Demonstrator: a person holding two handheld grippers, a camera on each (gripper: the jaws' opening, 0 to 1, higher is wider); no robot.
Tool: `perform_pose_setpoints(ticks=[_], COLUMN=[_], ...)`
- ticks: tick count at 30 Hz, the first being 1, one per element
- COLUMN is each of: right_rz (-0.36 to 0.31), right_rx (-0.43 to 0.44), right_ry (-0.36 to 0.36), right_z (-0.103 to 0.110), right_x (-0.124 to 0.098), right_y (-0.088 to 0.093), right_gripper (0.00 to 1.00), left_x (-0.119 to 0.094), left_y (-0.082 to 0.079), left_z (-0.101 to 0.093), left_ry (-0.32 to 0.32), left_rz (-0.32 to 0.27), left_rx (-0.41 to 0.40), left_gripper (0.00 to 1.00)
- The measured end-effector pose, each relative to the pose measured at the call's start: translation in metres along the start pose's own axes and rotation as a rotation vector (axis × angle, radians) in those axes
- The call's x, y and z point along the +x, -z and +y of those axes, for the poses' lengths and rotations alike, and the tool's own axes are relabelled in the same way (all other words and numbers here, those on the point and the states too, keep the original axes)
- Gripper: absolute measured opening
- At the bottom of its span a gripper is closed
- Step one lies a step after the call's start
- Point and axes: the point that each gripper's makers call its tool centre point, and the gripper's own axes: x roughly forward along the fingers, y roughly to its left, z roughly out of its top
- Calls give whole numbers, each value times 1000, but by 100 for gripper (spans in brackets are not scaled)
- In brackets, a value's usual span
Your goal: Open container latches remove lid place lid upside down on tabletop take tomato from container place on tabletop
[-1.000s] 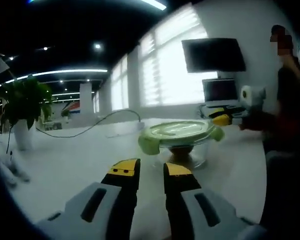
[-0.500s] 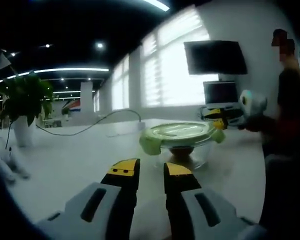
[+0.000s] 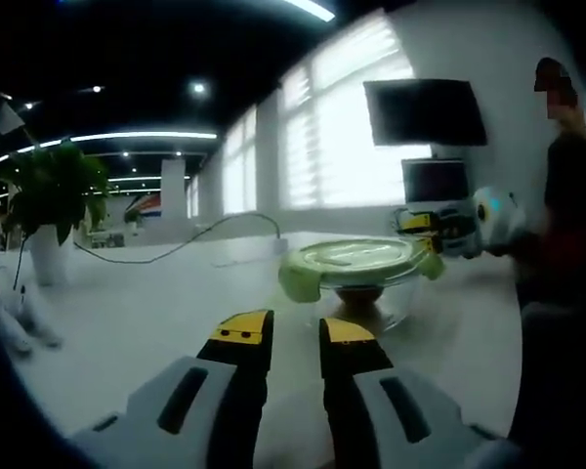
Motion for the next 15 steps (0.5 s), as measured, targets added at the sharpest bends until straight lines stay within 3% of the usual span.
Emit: perform_pose_setpoints(ticks=[9, 15], right_rz=[-4, -31], right_rx=[-13, -91], right_ry=[-2, 3], right_z=[-1, -1], right_x=[4, 8], right_y=[-2, -10], right_gripper=[7, 2], left_x=[0, 0], left_y=[0, 1], left_z=[2, 2], left_ry=[-8, -11], left_rz=[-3, 4], left_rx=[-6, 5], left_gripper=[20, 20])
